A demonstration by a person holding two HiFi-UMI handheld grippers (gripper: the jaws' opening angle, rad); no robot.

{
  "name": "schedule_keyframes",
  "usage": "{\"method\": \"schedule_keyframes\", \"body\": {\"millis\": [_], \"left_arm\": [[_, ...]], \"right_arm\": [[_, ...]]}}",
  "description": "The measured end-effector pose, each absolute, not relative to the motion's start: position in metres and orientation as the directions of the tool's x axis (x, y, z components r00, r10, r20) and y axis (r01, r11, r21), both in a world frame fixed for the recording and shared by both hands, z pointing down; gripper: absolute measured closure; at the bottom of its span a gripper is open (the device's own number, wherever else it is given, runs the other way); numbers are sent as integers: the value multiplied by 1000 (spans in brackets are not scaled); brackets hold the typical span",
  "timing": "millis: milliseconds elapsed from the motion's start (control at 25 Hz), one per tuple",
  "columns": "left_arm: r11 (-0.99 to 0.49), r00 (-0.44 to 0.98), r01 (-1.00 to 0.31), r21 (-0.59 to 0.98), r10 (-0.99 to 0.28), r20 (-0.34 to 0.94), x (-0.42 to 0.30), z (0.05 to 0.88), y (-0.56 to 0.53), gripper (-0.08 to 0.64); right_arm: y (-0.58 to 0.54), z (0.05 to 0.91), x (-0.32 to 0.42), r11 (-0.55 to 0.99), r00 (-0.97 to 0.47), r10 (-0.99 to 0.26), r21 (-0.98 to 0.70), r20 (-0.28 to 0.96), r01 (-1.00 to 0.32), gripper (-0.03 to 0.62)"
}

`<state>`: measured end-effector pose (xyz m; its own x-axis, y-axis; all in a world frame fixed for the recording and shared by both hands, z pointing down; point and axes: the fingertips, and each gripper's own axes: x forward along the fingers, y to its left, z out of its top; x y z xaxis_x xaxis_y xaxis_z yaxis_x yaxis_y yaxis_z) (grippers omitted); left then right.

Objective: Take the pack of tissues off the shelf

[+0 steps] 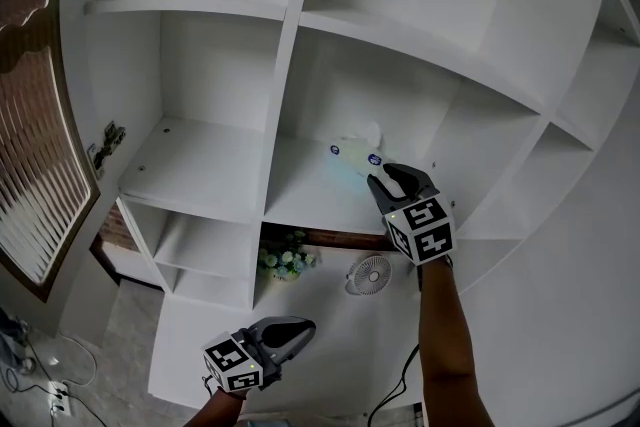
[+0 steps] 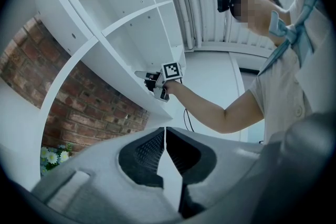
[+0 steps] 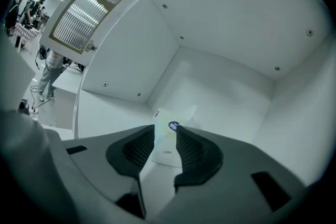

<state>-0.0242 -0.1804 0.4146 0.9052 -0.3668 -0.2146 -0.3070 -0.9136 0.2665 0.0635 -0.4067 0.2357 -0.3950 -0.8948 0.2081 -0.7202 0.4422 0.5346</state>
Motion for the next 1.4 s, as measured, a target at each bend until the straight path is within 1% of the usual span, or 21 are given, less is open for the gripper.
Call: {"method": "schedule_keyframes", "body": {"millis": [600, 800, 880, 960, 1400], "left_arm": [[-913, 904, -298, 277, -363, -224, -24, 415, -187, 546], [-913, 902, -301, 274, -367, -230, -25, 415, -188, 546], [-911, 899, -306, 276, -372, -230, -26, 416, -189, 546], [-910, 898, -309, 277, -375, -230, -27, 416, -190, 546], [-904, 893, -324, 277, -389, -224, -31, 417, -194, 546]], "right_arm": [[-423, 248, 63, 468, -351, -883, 537, 312, -702, 457], [-426, 255, 63, 488, -335, -869, 522, 363, -699, 517], [-427, 257, 64, 485, -323, -869, 519, 374, -703, 548], [-428, 257, 66, 477, -310, -872, 519, 378, -709, 565], [-426, 255, 68, 443, -297, -891, 515, 343, -733, 574]]}}
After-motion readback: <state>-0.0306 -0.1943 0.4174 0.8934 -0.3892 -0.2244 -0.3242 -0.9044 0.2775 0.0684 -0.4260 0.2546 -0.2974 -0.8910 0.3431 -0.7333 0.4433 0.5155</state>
